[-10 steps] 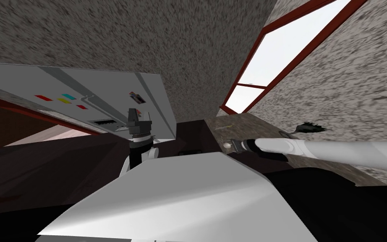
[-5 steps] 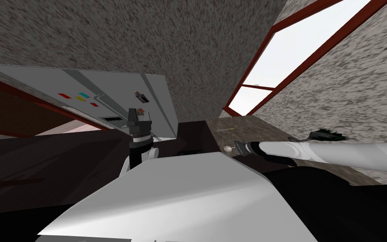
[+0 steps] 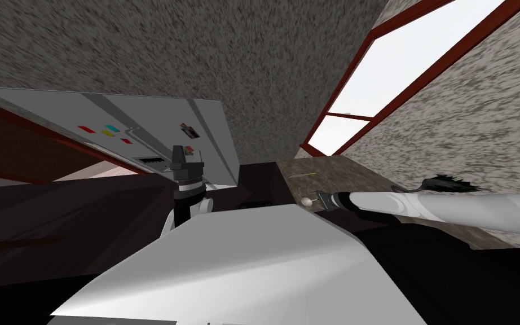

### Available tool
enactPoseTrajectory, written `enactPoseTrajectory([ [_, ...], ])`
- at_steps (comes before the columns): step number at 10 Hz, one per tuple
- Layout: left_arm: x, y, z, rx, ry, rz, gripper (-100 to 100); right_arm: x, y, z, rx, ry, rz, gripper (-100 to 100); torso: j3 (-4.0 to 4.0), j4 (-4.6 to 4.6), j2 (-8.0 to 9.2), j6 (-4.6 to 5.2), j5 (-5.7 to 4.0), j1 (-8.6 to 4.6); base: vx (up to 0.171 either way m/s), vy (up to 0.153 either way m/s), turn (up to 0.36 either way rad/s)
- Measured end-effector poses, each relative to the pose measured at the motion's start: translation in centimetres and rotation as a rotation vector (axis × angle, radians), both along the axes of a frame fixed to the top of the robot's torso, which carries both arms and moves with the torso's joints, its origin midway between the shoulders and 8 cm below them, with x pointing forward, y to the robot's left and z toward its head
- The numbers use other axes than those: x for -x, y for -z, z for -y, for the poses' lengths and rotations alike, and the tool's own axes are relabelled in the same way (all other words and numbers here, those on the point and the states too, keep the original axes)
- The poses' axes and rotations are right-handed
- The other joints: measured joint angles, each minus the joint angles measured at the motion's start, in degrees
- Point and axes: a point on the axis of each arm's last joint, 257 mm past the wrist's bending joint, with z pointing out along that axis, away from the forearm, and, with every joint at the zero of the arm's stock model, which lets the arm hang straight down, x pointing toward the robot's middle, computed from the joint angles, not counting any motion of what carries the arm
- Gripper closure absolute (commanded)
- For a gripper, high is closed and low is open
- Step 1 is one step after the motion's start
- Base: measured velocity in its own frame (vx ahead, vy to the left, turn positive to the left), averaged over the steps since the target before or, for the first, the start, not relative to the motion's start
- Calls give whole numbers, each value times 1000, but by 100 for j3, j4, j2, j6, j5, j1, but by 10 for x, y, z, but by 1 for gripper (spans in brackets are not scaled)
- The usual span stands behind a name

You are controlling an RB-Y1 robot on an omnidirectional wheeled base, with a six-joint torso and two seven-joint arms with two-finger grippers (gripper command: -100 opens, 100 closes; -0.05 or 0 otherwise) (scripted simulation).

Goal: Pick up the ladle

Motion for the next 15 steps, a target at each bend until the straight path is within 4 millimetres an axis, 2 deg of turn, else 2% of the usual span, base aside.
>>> enactPoseTrajectory([
  [15,0,0,0,0,0,0,0,-43,20,50,15,-98,5,-100,-1,0,-2,1,3,12,11,46,-70],
])
